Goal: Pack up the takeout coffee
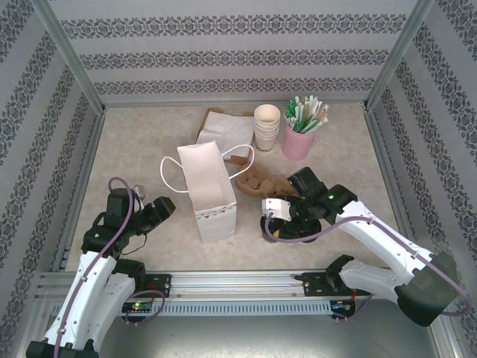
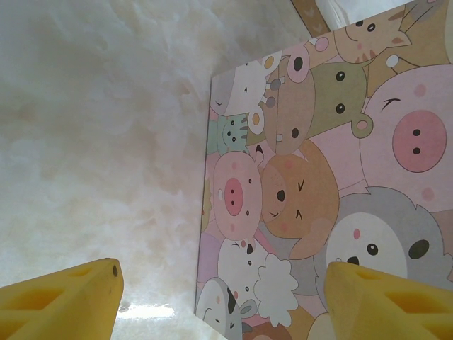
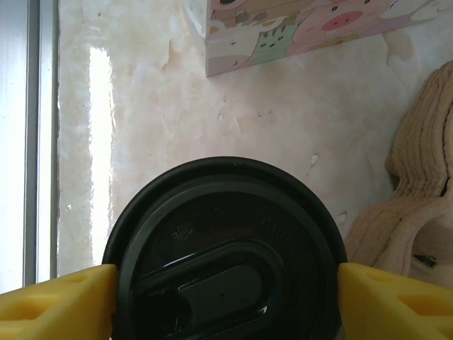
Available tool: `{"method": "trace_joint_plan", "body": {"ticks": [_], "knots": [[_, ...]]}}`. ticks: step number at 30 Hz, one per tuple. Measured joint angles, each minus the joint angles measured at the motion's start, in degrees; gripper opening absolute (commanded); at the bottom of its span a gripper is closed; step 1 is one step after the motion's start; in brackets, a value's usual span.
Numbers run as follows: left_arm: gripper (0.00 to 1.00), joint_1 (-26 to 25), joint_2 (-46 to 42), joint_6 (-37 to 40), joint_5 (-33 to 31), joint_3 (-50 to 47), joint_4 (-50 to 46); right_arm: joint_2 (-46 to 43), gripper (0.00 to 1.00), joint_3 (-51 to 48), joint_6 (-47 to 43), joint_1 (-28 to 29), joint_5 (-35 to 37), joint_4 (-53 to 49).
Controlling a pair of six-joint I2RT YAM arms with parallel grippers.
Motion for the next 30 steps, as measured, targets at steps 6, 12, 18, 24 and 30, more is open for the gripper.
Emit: {"method": "trace_joint_plan", "body": {"ticks": [6,12,18,24,30], "knots": [[0.76,0.0,0.11,-0.02,0.0,0.11,0.0,-0.59,0.89,0.0,1.11,0.0,0.0,-1.09],[0.75,0.0,0.15,0.0,0.0,0.33,0.0,-1.64,0.9,0.07,1.68,0.0,0.0,-1.18],[0.76,0.0,0.15,0.0,-0.02,0.72,0.0,-2.97,0.9,0.5,3.63,-0.02,0.2,-0.55],[0.76,0.0,0.44,0.0,-0.04,1.09,0.0,-5.62,0.82,2.12,10.86,-0.39,2.99,5.79],[0.76,0.0,0.7,-0.02,-0.02,1.2,0.0,-6.16,0.7,4.42,24.2,-2.64,7.8,14.19]]}}
